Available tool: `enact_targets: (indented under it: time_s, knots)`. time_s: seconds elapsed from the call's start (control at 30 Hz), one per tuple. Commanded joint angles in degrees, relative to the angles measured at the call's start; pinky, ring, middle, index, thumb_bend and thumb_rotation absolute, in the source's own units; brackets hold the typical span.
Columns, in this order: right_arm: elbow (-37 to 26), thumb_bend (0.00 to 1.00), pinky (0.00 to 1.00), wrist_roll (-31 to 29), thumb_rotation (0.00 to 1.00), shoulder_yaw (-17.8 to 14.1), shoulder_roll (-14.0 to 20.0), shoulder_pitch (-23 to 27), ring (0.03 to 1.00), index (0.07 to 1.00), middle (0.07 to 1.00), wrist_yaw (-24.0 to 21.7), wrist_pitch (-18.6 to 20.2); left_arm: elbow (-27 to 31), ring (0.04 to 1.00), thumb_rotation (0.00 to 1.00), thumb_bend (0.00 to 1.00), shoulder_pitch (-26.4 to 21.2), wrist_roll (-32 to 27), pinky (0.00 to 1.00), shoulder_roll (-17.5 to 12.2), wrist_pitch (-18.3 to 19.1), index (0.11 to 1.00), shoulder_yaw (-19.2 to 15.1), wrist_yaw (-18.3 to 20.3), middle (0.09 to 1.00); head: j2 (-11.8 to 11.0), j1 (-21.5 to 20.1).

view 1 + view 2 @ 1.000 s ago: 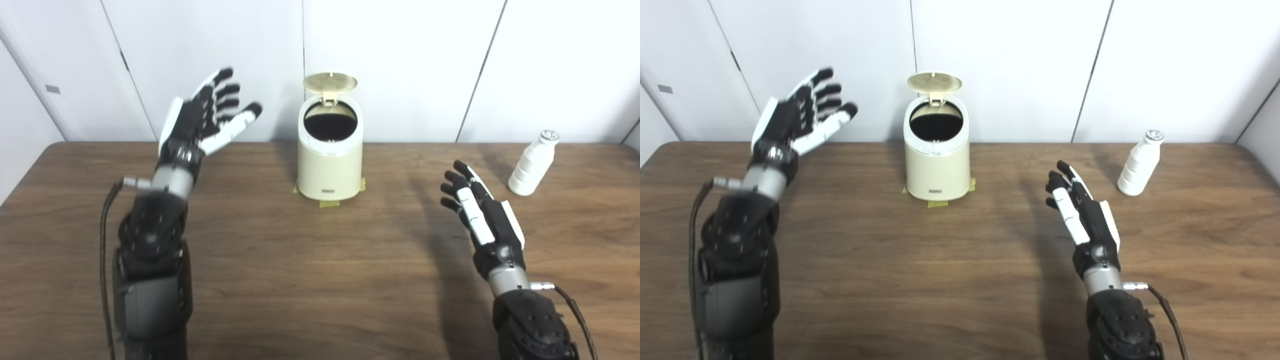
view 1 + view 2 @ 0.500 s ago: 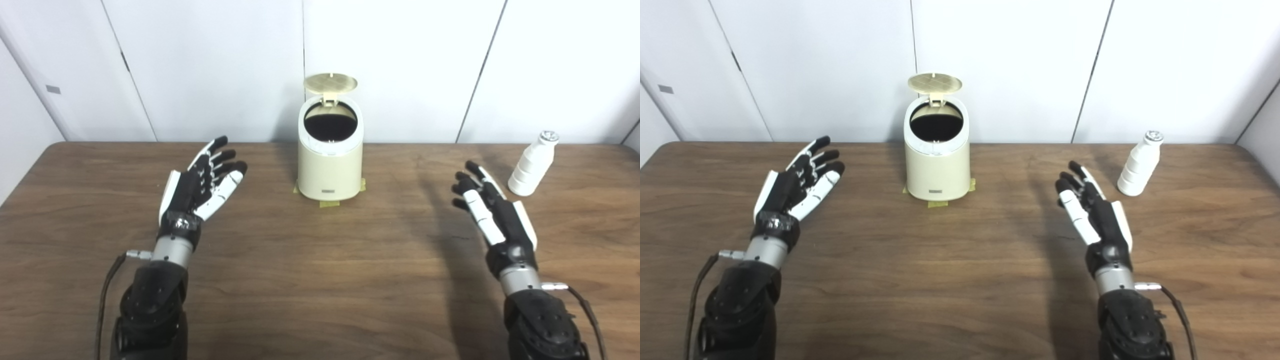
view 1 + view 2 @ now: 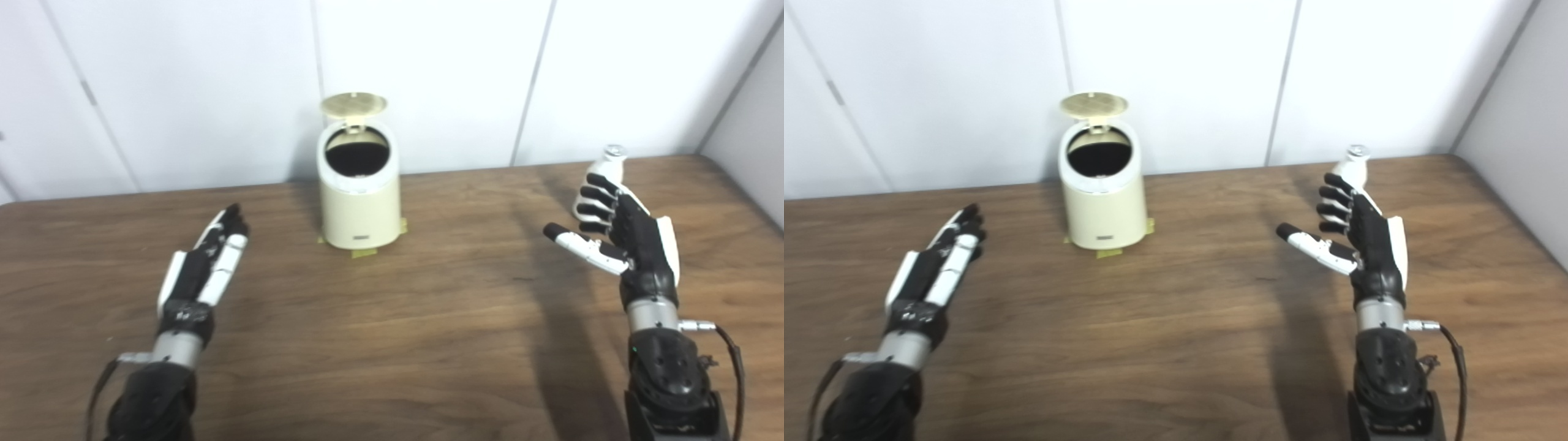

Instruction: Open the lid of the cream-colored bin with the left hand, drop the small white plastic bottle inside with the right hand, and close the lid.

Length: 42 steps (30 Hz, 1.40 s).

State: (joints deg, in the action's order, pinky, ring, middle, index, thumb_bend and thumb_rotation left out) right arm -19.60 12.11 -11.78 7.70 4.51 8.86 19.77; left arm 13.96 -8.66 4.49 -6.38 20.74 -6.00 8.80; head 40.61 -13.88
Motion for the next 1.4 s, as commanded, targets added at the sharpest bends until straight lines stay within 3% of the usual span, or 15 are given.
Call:
enact_targets:
  time_s: [0.0,0.13,0.23,0.4,0.5,0.6,0.8,1.03,1.37]
  knots:
    - [-2.48,0.84,0.7,1.54,0.21,-1.01,1.61,1.19,0.742,0.781,0.773,0.96,0.04,-0.05,0.944,0.79,0.54,-1.83,-0.95,0.95,-1.23,-3.21,0.985,0.14,-0.31,0.956,-0.85,-2.88]
    - [-2.63,0.87,0.72,2.48,0.21,-2.02,2.13,1.14,0.756,0.786,0.773,1.21,0.15,-0.92,0.949,0.81,0.53,-1.7,-1.76,0.96,-2.6,-3.85,0.986,0.27,-0.04,0.957,-1.95,-5.82]
    - [-2.37,0.85,0.67,4.85,0.19,-1.88,2.48,1.2,0.749,0.778,0.769,2.13,-0.1,-1.27,0.945,0.81,0.51,-1.63,-2.41,0.97,-3.3,-3.31,0.982,0.06,-0.11,0.951,-2.99,-8.26]
    - [-1.89,0.83,0.72,5.95,0.17,-2.24,2.71,1.91,0.804,0.792,0.82,2.2,1.71,-0.95,0.958,0.81,0.46,-1.64,-2.85,0.99,-4.23,-2.02,0.998,0.26,0.07,0.96,-4.18,-10.65]
    - [-0.97,0.87,0.74,7.65,0.24,-1.95,3.61,2.73,0.831,0.809,0.839,2.44,2.26,-1.01,0.953,0.8,0.46,-1.74,-3.21,0.99,-4.59,-1.95,1.0,0.29,0.1,0.961,-4.83,-11.88]
    - [0.06,0.88,0.71,10.54,0.27,-1.1,5.06,3.95,0.837,0.828,0.866,2.29,3.82,-1.09,0.949,0.78,0.45,-1.72,-3.03,0.99,-5.19,-2.12,1.0,0.55,0.28,0.96,-5.43,-12.38]
    - [2.22,0.88,0.75,13.15,0.22,-0.62,7.94,8.18,0.899,0.892,0.937,0.47,6.92,-0.22,0.953,0.76,0.41,-1.08,-2.33,0.98,-6.24,-2.12,1.0,1.52,0.36,0.954,-6.53,-12.52]
    - [7.74,0.91,0.83,13.09,0.2,-1.32,11.38,13.14,0.946,0.927,0.964,-1.45,6.66,1.66,0.984,0.76,0.4,-0.22,-1.39,1.0,-7.47,-1.03,1.0,2.47,0.5,0.962,-7.26,-12.32]
    - [17.68,0.9,0.78,11.49,0.17,-0.75,14.57,18.43,0.913,0.917,0.942,-1.41,5.13,5.22,0.968,0.7,0.38,0.0,-0.85,1.0,-8.04,3.27,1.0,3.37,0.42,0.957,-6.91,-12.14]
